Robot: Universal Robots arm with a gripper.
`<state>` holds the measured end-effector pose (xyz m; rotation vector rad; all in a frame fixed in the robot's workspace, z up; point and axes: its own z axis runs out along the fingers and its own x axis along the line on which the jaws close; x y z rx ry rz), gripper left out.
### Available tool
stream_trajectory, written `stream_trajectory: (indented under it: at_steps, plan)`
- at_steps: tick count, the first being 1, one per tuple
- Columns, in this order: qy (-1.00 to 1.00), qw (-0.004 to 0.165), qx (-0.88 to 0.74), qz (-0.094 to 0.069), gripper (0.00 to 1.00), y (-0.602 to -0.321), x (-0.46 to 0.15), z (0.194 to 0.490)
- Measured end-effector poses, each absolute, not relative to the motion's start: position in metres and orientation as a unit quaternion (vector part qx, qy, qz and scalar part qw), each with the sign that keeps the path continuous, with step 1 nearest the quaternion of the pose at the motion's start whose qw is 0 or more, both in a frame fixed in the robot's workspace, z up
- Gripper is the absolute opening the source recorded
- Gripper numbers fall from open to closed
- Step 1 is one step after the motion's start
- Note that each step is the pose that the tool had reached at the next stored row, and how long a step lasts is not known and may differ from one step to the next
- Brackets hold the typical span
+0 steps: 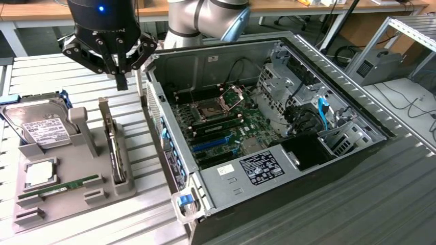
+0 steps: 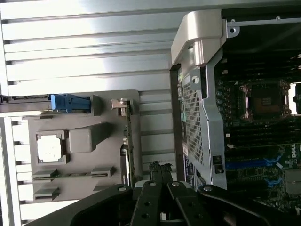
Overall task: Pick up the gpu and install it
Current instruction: 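Reach for the gpu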
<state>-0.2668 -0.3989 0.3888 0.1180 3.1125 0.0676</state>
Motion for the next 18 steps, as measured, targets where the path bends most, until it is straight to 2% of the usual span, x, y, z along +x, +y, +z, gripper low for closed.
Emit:
stream_trajectory:
  at_steps: [18]
  plan:
    - [0.999, 0.013, 0.038, 0.022, 0.11, -0.399, -0.298, 0.385]
